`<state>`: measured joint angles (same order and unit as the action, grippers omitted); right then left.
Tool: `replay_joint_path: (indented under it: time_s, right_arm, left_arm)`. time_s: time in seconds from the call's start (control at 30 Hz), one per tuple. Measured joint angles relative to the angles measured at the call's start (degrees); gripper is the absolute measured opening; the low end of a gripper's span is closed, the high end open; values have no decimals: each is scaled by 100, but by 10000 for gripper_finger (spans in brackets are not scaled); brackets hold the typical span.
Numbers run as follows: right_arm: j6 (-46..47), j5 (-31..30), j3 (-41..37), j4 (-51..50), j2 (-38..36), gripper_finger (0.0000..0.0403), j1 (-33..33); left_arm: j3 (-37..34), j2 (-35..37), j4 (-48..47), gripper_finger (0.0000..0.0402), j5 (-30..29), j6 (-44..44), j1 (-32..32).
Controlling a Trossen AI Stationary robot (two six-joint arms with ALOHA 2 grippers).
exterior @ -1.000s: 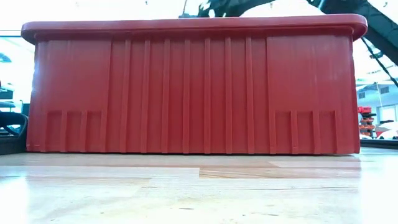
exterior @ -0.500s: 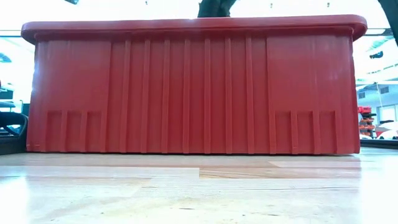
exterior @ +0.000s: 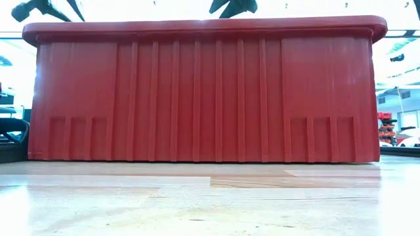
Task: Pick and place slides into bin
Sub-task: Put the top black slide in the red bin
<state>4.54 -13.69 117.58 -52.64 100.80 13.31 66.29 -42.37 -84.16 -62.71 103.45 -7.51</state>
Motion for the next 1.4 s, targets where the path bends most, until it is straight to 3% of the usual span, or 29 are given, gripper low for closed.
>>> replay_joint_path:
  time_s: [0.2, 0.5, 0.7, 0.8, 1.0, 1.23, 1.4]
  right_arm:
    - [101, 1, 0, -2, 1, 258, -40]
    - [184, 0, 0, -2, 3, 258, -58]
    - [195, 34, 0, -322, 3, 258, -217]
    - [198, 40, 0, -479, 6, 258, -334]
    - [197, 50, 0, -479, 6, 258, -463]
    - [199, 42, 0, -479, 7, 258, -462]
    - [199, 39, 0, -479, 8, 258, -458]
  left_arm:
    - [-440, 11, 347, 96, -177, 1202, 877]
    - [-1428, 4, 2369, 75, 862, 1397, 2314]
    - [-2131, 161, 2599, 71, 1723, 1763, 3341]
    - [-2559, 392, 3164, 76, 2088, 1850, 3751]
    - [-3667, 782, 4845, 106, 2424, 1719, 4369]
    - [-4640, 789, 5967, 160, 3339, 1803, 5042]
    - [-4905, 765, 6285, 189, 3541, 1610, 5577]
